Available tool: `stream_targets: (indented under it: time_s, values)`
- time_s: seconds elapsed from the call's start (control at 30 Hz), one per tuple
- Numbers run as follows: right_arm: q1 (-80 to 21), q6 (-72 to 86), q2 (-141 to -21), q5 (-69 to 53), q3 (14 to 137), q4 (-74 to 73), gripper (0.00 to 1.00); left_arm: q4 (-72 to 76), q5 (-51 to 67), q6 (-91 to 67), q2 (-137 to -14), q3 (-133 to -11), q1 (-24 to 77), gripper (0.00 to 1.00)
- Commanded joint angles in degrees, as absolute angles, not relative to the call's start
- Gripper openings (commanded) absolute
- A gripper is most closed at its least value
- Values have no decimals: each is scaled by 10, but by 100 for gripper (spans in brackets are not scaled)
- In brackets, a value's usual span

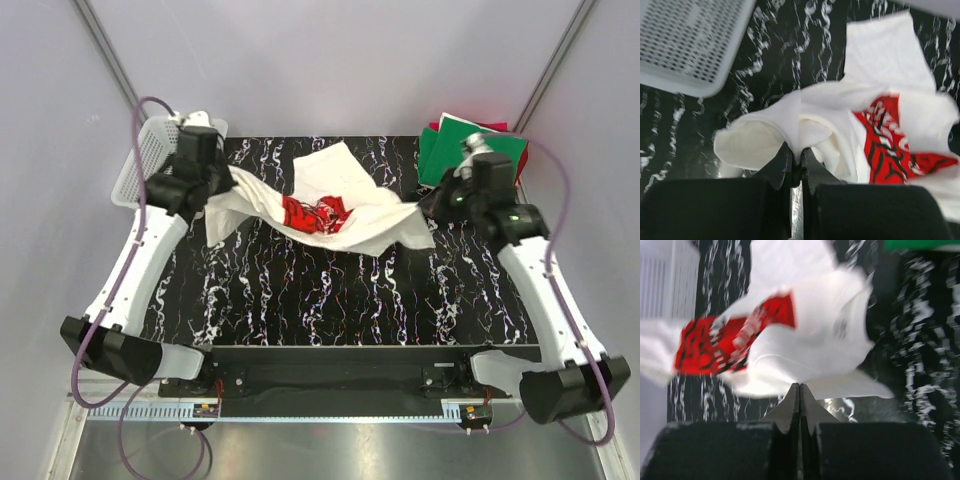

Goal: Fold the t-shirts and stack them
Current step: Flatten the tshirt out

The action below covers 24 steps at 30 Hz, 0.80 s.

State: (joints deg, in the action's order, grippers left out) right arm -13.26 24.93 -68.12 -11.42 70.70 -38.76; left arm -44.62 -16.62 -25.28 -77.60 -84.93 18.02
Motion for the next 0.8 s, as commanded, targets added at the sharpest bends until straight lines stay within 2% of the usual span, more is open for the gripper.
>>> stream_targets:
  time_s: [0.0, 0.07, 0.1, 0.13, 0.17, 0.2, 0.23, 0.27, 0.67, 0.77]
  values:
    - [-63, 253, -678, -46, 747, -477, 0, -550, -146, -207, -805, -927, 108, 6]
    - [-33, 243, -720, -58, 750, -493, 0, -569, -111, -200, -834, -944, 84, 17]
    - [-31, 242, -733, -65, 747, -497, 11, -581, -99, -198, -855, -941, 70, 46]
    - [-32, 237, -754, -75, 736, -499, 49, -583, -91, -193, -861, -933, 68, 59]
    - [-30, 240, -759, -92, 724, -495, 70, -581, -74, -193, -864, -903, 68, 73]
    - [-31, 243, -762, -94, 712, -491, 85, -564, -67, -194, -851, -879, 68, 83]
    - [-31, 251, -756, -93, 699, -480, 93, -549, -55, -197, -839, -854, 68, 99]
    - [-31, 252, -751, -91, 671, -473, 100, -538, -41, -199, -826, -805, 68, 99]
    - [-31, 283, -650, -139, 511, -418, 99, -467, -25, -261, -658, -553, 68, 99]
    - [-33, 295, -642, -159, 474, -394, 100, -454, -25, -299, -628, -518, 68, 95]
